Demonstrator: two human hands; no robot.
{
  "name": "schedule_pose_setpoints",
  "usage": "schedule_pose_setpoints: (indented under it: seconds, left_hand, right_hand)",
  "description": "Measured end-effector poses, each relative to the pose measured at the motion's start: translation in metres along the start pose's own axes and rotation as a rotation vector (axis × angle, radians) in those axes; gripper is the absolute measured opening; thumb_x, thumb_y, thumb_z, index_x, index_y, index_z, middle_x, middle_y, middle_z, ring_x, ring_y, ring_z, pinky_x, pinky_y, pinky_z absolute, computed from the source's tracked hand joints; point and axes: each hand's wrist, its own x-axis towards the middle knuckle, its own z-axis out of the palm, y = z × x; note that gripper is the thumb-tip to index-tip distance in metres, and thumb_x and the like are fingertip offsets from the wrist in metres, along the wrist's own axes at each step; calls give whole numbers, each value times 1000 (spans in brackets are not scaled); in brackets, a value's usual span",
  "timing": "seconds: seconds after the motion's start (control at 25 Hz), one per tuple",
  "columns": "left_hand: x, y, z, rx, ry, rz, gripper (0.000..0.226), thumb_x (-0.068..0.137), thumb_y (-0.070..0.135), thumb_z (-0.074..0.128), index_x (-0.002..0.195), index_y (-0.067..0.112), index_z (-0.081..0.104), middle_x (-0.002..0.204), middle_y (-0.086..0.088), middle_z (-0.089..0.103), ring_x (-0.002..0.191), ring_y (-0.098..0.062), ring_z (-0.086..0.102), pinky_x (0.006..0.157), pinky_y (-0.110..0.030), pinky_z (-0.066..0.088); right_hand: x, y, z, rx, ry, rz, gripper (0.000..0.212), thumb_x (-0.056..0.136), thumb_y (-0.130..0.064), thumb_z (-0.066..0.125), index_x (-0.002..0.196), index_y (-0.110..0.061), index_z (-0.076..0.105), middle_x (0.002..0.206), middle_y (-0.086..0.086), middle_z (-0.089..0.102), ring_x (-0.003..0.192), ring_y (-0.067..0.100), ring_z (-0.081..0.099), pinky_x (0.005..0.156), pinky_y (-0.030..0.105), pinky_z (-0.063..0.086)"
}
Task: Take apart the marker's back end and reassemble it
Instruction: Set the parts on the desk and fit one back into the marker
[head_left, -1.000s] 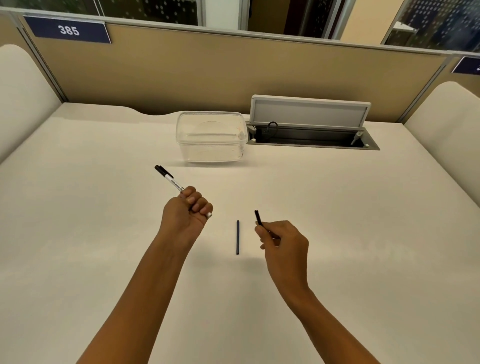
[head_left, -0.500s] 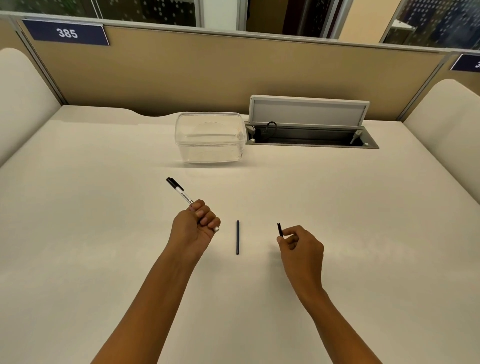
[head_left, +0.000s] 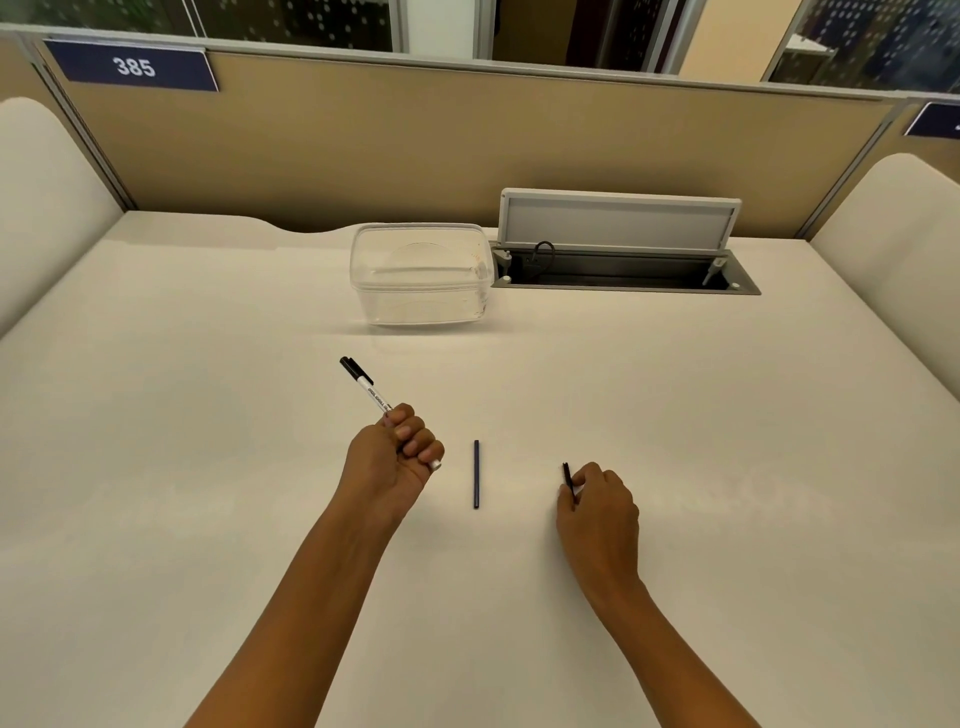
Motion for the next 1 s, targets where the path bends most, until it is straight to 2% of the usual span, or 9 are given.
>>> schedule_pose_setpoints:
  seconds: [0.12,0.2,0.28,0.44,0.64,0.72,0.84,0.92,1.0]
  left_hand:
    - [0,0,-1,5,-4,6,42,77,-12,7,62,16,34,40,6,34,31,-9,27,37,-15,25]
    - [0,0,-2,23,-4,15,42,78,-12,7,62,16,34,40,6,34,31,-8,27,36,-16,26]
    - [-2,-1,-1,67,-12,36,41,78,-12,8,62,16,34,40,7,34,32,-8,27,36,-16,25]
    - [-6,-4,9,192,-44,104,40,84,-9,10,61,16,32,38,8,32,31,-6,25,37,-15,23]
    - [-12,-10,17,321,-122,208,40,92,-2,13,61,14,34,41,8,32,35,-6,25,39,-18,27]
    - [-17,-13,17,428,-163,282,41,92,-4,15,62,14,36,44,8,33,40,-8,27,43,-20,29]
    - [-24,-21,18,646,-235,405,40,92,-5,18,63,14,38,49,6,35,48,-13,30,50,-25,33]
    - [-28,-25,18,813,-274,499,38,92,-4,22,65,13,41,53,0,41,53,-16,45,60,-31,45]
    - [-32,-29,19,947,-309,556,35,92,-5,24,66,7,45,63,-13,55,71,-14,67,76,-31,54]
  right_hand:
    - [-1,-3,-3,24,60,-2,9,86,-12,63,89,-4,62,81,11,62,63,18,48,58,25,35]
    - [-2,-9,-9,53,117,-47,5,85,-10,64,87,-6,63,78,8,62,61,15,49,54,19,33]
    - [-4,-20,-15,172,93,-55,5,86,-10,61,83,-10,65,75,4,63,61,14,54,54,11,34]
    - [-12,-49,-25,629,-265,202,20,92,-14,53,85,-14,71,74,4,69,65,15,65,60,20,54]
    - [-16,-76,-26,1167,-647,526,31,98,-14,43,96,2,69,92,20,72,81,27,71,80,33,58]
    - [-18,-86,-27,1303,-734,591,32,99,-13,41,97,5,68,94,22,72,85,28,72,84,34,58]
    - [-18,-95,-32,1435,-800,622,30,99,-8,41,95,5,67,90,19,73,84,24,73,79,32,59]
    - [-17,-98,-35,1492,-821,629,27,98,-7,42,97,2,67,92,17,72,87,22,72,78,32,60]
    - [-16,-97,-35,1524,-836,631,26,98,-9,43,100,-4,69,93,13,73,91,21,71,80,34,57]
